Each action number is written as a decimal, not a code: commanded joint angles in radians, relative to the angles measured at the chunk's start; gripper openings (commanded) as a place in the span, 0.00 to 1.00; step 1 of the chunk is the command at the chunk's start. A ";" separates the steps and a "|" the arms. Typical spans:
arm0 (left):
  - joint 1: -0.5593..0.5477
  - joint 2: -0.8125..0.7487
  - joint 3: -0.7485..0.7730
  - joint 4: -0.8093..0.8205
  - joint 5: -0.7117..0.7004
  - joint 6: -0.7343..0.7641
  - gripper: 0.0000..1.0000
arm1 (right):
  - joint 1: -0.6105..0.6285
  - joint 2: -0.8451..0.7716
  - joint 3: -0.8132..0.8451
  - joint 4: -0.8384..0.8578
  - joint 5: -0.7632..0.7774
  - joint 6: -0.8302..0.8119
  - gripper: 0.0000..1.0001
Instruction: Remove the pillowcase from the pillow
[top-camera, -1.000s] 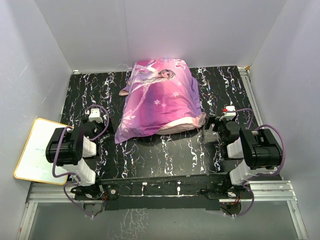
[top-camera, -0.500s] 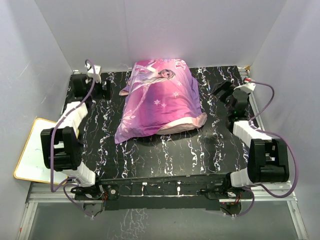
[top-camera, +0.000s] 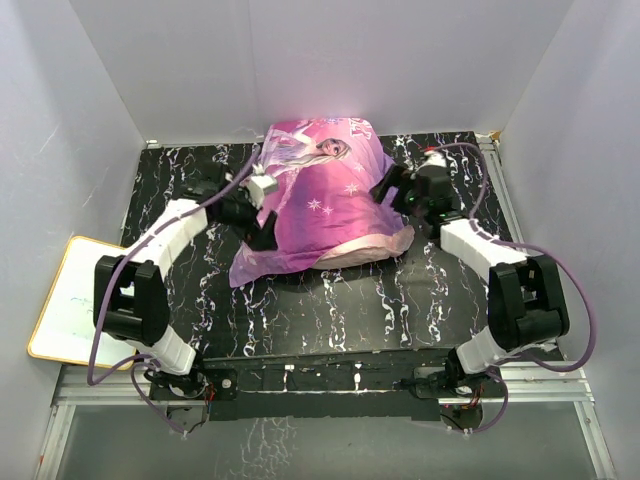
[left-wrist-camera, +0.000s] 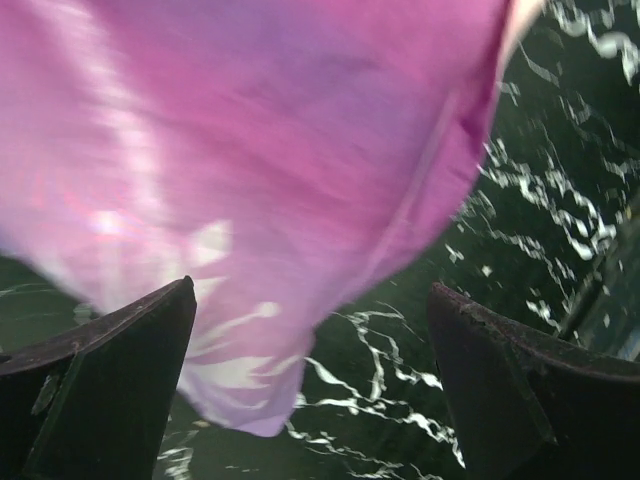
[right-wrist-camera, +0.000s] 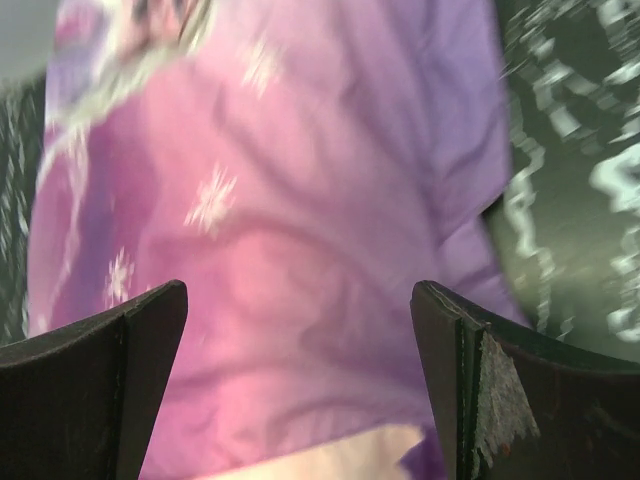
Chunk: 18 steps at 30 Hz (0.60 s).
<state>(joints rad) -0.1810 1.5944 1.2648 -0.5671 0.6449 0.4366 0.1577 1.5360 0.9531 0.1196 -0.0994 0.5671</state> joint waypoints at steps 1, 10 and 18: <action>-0.077 -0.025 -0.102 -0.072 -0.015 0.100 0.97 | 0.119 -0.093 -0.039 -0.112 0.105 -0.100 0.98; -0.108 0.069 -0.182 0.122 -0.321 0.030 0.60 | 0.293 -0.218 -0.197 -0.216 0.227 -0.108 0.97; -0.007 0.057 -0.225 0.323 -0.589 -0.004 0.02 | 0.295 -0.212 -0.109 -0.305 0.310 -0.143 0.97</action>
<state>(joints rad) -0.2661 1.6730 1.0412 -0.3637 0.2226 0.4599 0.4595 1.3296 0.7475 -0.1444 0.1204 0.4606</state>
